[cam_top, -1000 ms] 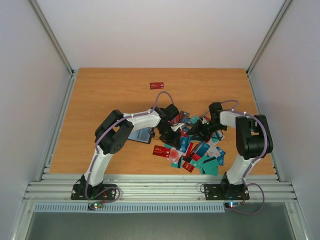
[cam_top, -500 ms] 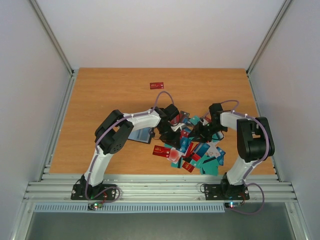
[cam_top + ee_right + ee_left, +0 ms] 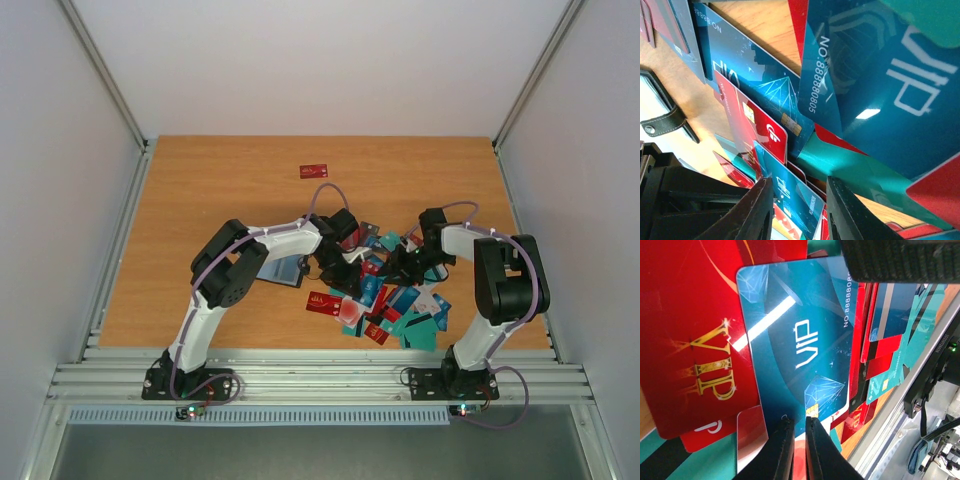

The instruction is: Put the credit cards into the card holder

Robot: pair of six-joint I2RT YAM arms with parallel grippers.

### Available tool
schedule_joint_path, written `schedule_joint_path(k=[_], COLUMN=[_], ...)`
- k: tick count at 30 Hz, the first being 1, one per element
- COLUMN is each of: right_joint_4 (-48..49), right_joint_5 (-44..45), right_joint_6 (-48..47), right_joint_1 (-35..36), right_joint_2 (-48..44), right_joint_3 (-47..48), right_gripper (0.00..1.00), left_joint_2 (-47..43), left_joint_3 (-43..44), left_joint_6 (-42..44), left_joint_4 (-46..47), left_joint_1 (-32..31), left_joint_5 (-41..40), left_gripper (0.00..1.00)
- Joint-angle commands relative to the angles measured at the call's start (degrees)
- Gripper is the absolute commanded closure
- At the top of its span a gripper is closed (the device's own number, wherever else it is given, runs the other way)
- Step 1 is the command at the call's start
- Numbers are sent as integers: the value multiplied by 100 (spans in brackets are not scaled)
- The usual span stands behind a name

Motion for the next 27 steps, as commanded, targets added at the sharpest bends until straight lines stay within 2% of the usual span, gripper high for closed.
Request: schedule_joint_path(k=[1, 17, 27], right_joint_4=[20, -77, 190], right_joint_5=[-93, -342, -661], right_joint_6=[-136, -163, -155], right_joint_1=[26, 24, 175], right_joint_2=[-32, -230, -81], right_joint_3=[-123, -47, -113], right_gripper=[70, 79, 81], left_joint_2=[347, 399, 404], left_joint_3=[2, 110, 111], left_joint_6=[103, 138, 165], left_joint_4=[-99, -206, -219], left_joint_1=[-64, -94, -98], left_joint_5=[-205, -250, -241], left_gripper=[90, 90, 90])
